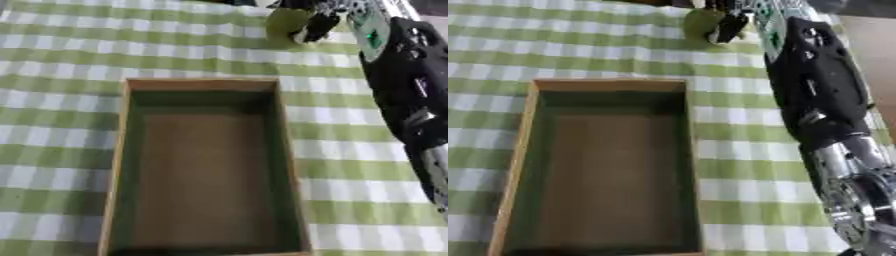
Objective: Pick up objects on the table and place them in the box.
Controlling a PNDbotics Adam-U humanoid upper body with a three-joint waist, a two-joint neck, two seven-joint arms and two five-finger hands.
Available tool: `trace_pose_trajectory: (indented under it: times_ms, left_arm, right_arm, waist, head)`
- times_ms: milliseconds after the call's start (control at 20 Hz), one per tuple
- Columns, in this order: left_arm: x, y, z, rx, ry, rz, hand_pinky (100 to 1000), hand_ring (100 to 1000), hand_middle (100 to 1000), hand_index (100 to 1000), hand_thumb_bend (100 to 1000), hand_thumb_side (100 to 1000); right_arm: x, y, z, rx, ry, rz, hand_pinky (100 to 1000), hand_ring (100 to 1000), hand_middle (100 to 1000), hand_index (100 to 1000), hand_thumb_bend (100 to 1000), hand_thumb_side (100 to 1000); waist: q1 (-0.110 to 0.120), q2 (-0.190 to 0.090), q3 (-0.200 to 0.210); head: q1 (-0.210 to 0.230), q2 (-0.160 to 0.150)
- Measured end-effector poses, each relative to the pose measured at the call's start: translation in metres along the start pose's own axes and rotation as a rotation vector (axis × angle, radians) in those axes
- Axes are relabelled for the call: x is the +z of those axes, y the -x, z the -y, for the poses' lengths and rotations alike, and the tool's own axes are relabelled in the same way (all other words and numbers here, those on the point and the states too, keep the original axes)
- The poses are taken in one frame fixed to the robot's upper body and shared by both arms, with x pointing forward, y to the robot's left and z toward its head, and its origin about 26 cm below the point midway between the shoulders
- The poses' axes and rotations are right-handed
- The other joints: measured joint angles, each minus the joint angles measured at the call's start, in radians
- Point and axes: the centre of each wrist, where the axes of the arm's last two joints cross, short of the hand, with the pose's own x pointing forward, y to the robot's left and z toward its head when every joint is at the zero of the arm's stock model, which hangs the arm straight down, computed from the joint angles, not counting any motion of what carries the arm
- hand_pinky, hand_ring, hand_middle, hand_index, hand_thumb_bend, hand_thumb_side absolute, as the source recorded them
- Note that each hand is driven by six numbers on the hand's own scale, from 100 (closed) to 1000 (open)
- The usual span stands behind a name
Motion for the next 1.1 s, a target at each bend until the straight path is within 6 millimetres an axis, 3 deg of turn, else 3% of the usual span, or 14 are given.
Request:
trace_pose_trajectory:
  times_ms: [400,750,1100]
  left_arm:
    - [0.004,0.003,-0.002,-0.008,0.003,-0.015,512,691,555,806,100,707]
    - [0.006,0.004,-0.004,-0.015,-0.002,-0.023,513,692,555,806,100,705]
    - [0.007,0.005,-0.004,-0.018,-0.006,-0.028,513,692,555,805,100,704]
  right_arm:
    - [0.007,-0.006,0.036,0.065,0.119,0.135,703,535,368,515,320,100]
    - [0.034,-0.003,0.062,0.144,0.225,0.379,711,549,442,540,309,100]
    - [0.058,-0.038,0.067,0.184,0.279,0.654,659,531,444,542,308,100]
  waist:
    - [0.003,-0.028,-0.019]
    - [0.003,-0.044,-0.031]
    - [0.006,-0.06,-0.038]
  head:
    - [0.012,0.024]
    - [0.03,0.031]
    - [0.035,0.04]
